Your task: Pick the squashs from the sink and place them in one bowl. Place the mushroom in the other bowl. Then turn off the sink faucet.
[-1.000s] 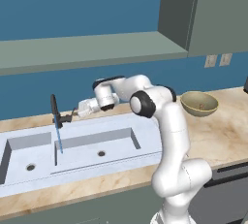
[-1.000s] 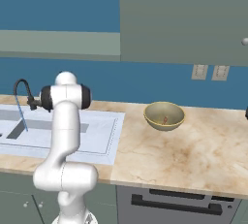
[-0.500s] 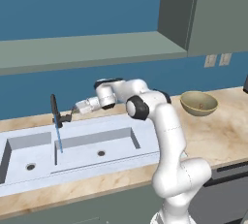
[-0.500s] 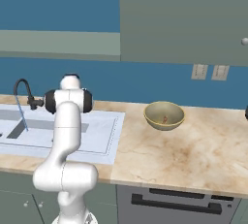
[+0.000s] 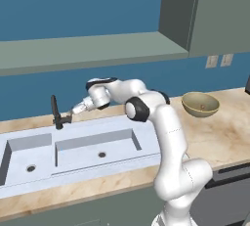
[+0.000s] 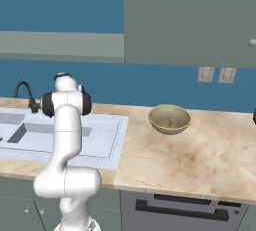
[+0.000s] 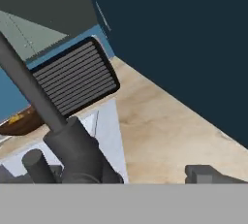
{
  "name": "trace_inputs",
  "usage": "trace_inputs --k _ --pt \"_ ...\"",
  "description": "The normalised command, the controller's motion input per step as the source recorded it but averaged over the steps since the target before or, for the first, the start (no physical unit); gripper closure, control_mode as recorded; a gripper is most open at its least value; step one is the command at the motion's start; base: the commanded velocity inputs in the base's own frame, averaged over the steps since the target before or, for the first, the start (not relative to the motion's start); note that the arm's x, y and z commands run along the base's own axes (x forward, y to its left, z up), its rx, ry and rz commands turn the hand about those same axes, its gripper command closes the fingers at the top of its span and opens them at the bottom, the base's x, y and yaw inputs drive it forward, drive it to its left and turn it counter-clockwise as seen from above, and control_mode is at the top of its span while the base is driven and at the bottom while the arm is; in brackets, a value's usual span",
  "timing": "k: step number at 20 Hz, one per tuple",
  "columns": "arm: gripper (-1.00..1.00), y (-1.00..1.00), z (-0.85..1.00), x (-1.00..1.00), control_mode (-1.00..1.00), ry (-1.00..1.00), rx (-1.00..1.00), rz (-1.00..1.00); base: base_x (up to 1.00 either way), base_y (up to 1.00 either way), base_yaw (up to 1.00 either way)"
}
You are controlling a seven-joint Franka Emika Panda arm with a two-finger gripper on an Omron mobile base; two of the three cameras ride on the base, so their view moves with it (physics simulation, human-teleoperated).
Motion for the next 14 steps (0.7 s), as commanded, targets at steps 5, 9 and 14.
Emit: trace_inputs --k 5,9,14 --pt "-1.0 1.0 -0.93 0.35 -1.0 0.01 -0.33 -0.19 0.0 0.0 0.0" --pt "-1.0 -0.06 0.02 -0.13 -1.0 -0.01 0.04 -0.03 0.0 0.0 0.0" --pt "-1.0 -0.95 0.17 -0.89 -1.0 -0.23 0.27 -0.1 0.0 0.0 0.0"
